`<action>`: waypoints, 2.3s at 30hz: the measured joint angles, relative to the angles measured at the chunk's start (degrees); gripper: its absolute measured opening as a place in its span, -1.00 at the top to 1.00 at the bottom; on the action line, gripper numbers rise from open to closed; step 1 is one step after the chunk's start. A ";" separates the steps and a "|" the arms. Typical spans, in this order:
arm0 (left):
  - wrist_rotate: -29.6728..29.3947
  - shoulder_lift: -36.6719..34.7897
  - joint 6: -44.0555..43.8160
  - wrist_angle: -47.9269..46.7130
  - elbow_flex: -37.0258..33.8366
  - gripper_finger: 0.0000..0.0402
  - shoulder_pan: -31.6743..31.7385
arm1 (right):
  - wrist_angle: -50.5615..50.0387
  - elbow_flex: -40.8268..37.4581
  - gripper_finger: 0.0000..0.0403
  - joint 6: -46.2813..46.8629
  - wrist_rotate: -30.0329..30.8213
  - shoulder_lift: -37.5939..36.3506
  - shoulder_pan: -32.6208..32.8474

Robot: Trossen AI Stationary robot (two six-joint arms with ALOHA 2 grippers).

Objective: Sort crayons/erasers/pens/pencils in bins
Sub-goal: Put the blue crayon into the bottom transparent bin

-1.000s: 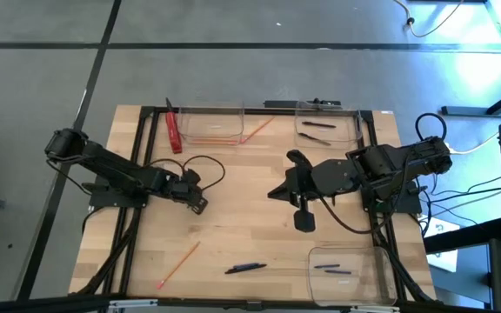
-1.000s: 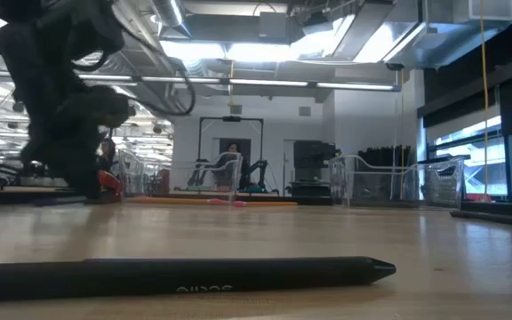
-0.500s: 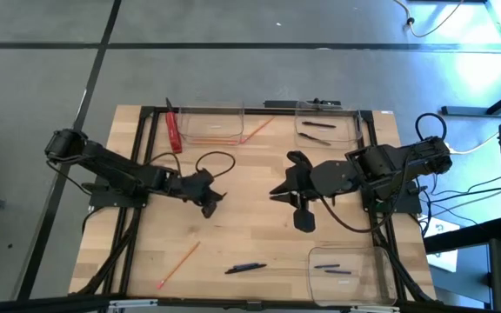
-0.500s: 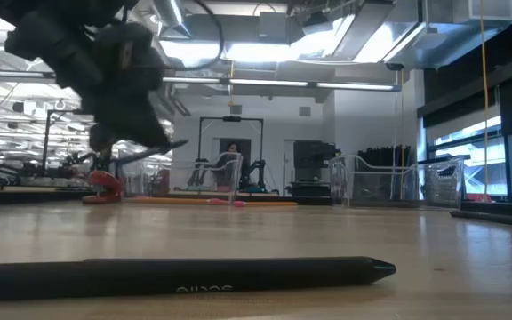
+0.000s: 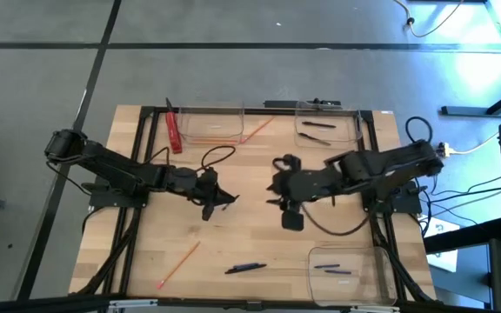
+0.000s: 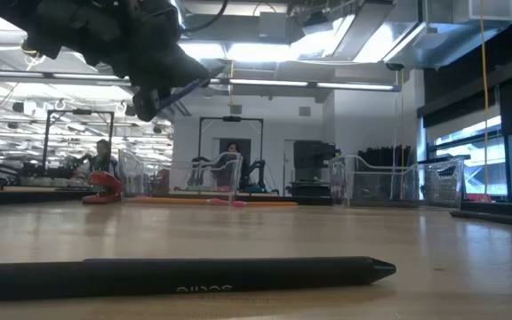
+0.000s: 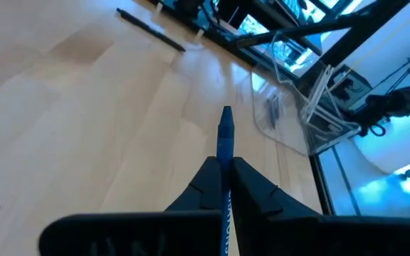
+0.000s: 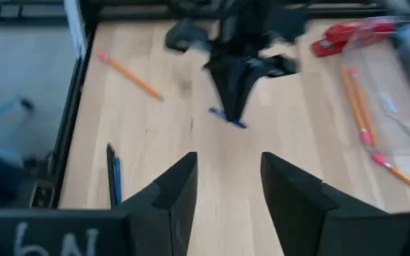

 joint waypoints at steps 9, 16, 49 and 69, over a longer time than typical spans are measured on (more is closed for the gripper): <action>2.40 0.00 0.84 0.30 -0.01 1.00 -0.02 | 0.30 0.00 0.22 -6.25 -2.88 8.89 -2.53; 5.47 -0.65 0.83 0.63 0.01 1.00 -0.02 | 2.41 -0.02 0.22 -15.21 -8.13 14.48 -5.53; 6.76 -1.20 0.79 -0.63 -0.01 1.00 -0.39 | 13.59 -0.02 0.33 -27.34 -12.09 20.88 -8.87; 6.76 -1.20 0.79 -0.83 -0.01 1.00 -0.39 | 13.65 -0.02 0.43 -27.25 -12.13 21.71 -8.87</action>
